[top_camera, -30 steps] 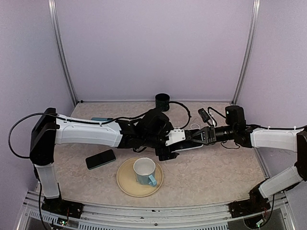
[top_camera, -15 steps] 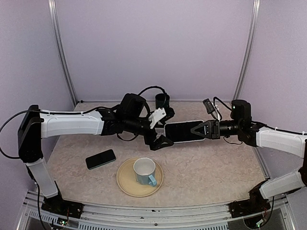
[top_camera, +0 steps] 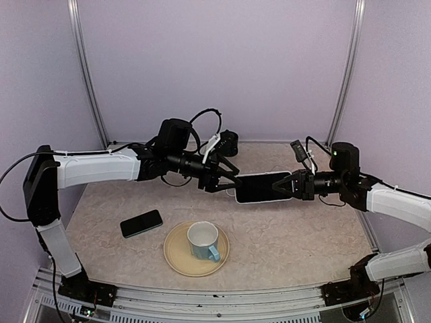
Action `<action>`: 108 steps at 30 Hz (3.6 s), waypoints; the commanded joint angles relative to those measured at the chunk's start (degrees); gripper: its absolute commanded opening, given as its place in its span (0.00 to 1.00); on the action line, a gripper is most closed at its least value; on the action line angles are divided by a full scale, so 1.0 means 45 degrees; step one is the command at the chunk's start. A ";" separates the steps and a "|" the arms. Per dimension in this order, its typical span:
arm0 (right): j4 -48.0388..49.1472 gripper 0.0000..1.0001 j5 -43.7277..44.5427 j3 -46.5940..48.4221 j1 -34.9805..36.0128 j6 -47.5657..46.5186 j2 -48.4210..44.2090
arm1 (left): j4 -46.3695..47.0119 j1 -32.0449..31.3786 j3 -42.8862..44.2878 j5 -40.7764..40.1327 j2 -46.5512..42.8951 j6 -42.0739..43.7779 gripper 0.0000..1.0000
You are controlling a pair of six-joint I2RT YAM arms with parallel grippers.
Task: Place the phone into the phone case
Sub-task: Press the phone at the bottom corners of the phone case, then pass from the right arm to the left
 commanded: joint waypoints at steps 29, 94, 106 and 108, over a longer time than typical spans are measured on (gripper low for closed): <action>0.0430 0.00 0.0035 0.0117 -0.0009 -0.0371 -0.0198 | -0.1363 0.0255 0.1324 0.1711 0.0908 -0.0351 0.00; -0.3121 0.00 -0.0085 0.1805 0.0701 -0.1768 0.1162 | -1.0502 -0.0183 0.7497 0.0249 0.2905 0.5263 0.99; -0.3485 0.00 -0.0019 0.2194 0.1477 -0.2415 0.0954 | -1.1586 -0.0710 0.8388 0.0596 0.4110 0.5514 0.91; -0.3529 0.00 0.0050 0.2234 0.1540 -0.2470 0.1038 | -1.1610 -0.0735 0.8416 0.0744 0.4177 0.5495 0.87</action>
